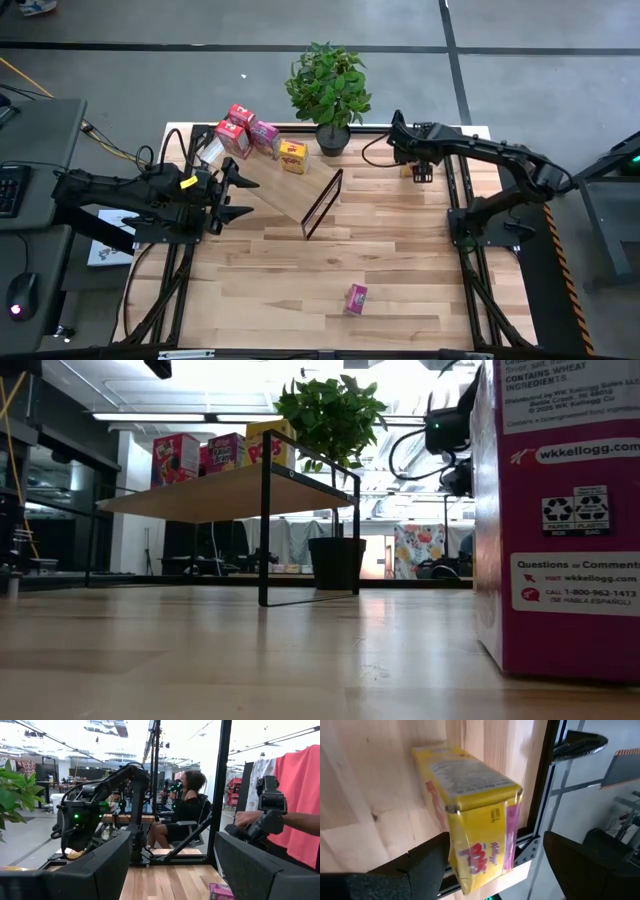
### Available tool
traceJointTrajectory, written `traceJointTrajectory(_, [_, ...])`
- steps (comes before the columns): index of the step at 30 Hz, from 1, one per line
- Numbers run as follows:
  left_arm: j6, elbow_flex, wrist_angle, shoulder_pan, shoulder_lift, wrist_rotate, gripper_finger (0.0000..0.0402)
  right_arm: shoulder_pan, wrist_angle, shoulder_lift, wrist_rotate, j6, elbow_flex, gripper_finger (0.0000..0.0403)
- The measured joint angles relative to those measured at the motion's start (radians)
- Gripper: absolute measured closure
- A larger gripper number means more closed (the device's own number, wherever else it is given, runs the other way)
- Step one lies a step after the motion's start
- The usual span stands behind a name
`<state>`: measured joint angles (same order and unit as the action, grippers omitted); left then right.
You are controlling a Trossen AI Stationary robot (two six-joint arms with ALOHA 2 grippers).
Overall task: Stack cereal on shelf
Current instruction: Put the yellow cereal box on the shelf aligned with the other yellow cereal box
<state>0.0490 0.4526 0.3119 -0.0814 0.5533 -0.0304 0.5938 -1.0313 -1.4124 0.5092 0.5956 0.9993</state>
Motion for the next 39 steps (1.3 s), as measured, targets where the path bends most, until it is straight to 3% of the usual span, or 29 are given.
traceJointTrajectory(15, [0.0,0.0,-0.002,0.0,0.0,0.0,0.0129,0.042,0.024,-0.008,-0.174,-0.024,0.0,0.0089])
traceJointTrajectory(20, [0.0,0.0,-0.005,0.0,0.0,0.0,0.0129,0.041,-0.026,-0.008,-0.167,-0.064,0.0,0.0094])
traceJointTrajectory(31, [0.0,0.0,-0.01,0.0,0.0,0.0,0.0129,0.041,-0.021,-0.008,-0.153,-0.105,0.0,0.0191])
traceJointTrajectory(39, [0.0,0.0,-0.01,0.0,0.0,0.0,0.0129,0.04,-0.043,-0.007,-0.196,-0.156,0.0,0.023])
